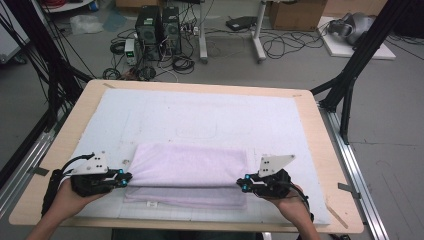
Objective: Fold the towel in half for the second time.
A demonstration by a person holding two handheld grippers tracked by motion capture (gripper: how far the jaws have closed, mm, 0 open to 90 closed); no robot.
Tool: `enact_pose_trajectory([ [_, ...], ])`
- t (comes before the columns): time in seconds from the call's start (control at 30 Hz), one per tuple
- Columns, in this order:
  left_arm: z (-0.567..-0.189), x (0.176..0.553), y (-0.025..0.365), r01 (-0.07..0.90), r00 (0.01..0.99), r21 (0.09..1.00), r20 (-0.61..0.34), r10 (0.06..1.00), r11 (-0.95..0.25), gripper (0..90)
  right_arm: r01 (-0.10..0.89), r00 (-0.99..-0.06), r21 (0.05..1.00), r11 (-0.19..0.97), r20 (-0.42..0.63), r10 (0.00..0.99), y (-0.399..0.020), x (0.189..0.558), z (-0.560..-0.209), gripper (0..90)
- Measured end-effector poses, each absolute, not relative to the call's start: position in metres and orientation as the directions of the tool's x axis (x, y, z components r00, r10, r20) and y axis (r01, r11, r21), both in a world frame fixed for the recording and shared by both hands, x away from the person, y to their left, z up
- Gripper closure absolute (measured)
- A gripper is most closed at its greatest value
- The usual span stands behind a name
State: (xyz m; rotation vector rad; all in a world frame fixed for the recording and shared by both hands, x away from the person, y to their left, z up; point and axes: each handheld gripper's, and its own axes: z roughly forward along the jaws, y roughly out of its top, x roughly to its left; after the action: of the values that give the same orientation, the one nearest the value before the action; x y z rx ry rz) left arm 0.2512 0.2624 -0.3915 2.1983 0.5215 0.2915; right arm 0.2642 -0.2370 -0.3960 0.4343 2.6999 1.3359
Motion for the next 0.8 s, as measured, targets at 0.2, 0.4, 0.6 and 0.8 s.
enact_pose_trajectory([
  [0.2, -0.410, 0.233, 0.261, 0.276, 0.899, 0.751, 0.020, 0.438, -0.600, 84.8, 0.213, -0.962, 0.778, 0.590, 0.063, 0.265, -0.237, 0.241, -0.404, 85.8],
  [0.4, -0.416, 0.236, 0.261, 0.301, 0.887, 0.758, 0.001, 0.462, -0.578, 67.3, 0.265, -0.950, 0.808, 0.526, 0.128, 0.283, -0.243, 0.248, -0.410, 75.2],
  [0.6, -0.422, 0.242, 0.258, 0.316, 0.887, 0.742, -0.009, 0.462, -0.592, 69.3, 0.286, -0.943, 0.775, 0.564, 0.121, 0.311, -0.236, 0.257, -0.421, 75.8],
  [0.8, -0.430, 0.240, 0.262, 0.330, 0.883, 0.741, -0.023, 0.469, -0.585, 67.0, 0.295, -0.944, 0.736, 0.610, 0.123, 0.307, -0.232, 0.258, -0.433, 73.5],
])
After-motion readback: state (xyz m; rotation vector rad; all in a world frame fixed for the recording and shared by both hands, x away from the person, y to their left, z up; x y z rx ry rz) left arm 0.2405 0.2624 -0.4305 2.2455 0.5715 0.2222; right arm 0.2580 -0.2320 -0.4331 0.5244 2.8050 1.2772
